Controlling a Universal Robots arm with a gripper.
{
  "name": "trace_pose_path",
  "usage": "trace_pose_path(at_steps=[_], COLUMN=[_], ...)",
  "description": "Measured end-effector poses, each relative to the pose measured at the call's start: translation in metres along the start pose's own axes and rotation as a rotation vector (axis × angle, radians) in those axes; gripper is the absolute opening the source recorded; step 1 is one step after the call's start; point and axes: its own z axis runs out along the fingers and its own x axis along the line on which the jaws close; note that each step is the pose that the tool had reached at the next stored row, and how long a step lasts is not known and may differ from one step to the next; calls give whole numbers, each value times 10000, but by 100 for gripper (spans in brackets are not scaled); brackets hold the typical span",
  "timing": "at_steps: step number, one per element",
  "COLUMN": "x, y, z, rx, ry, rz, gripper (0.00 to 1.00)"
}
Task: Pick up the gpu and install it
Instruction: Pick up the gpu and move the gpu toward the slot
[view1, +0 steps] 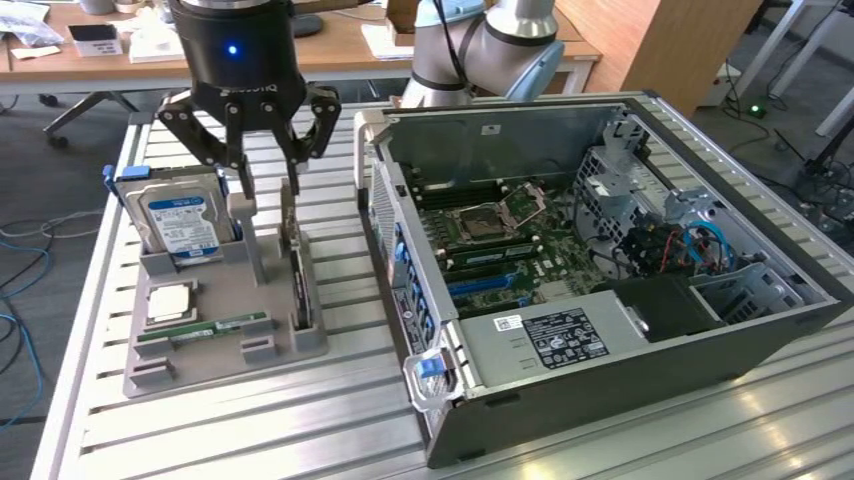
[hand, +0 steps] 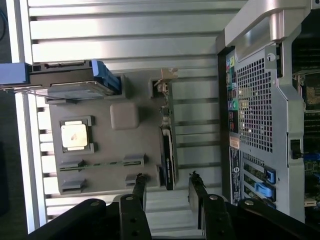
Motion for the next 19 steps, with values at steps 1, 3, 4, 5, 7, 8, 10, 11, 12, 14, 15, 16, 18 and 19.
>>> trace_pose_path(at_steps=[1, 3, 4, 5, 7, 8, 10, 11, 12, 14, 15, 16, 18, 19], x=[1, 1, 2, 2, 3, 3, 4, 5, 5, 6, 6, 7, 8, 8], y=[-1, -2, -2, -3, -4, -4, -5, -6, -6, -7, -8, -8, -9, -10], z=[17, 55, 73, 91, 127, 145, 182, 200, 218, 253, 273, 291, 327, 345], rx=[1, 1, 1, 1, 1, 1, 1, 1, 1, 1, 1, 1, 0, 1], ry=[1, 1, 0, 1, 0, 1, 0, 1, 1, 1, 1, 0, 0, 0], rz=[0, 0, 0, 0, 0, 0, 0, 0, 0, 0, 0, 0, 0, 0], gripper=[47, 47, 47, 47, 47, 47, 47, 47, 47, 47, 47, 47, 47, 47])
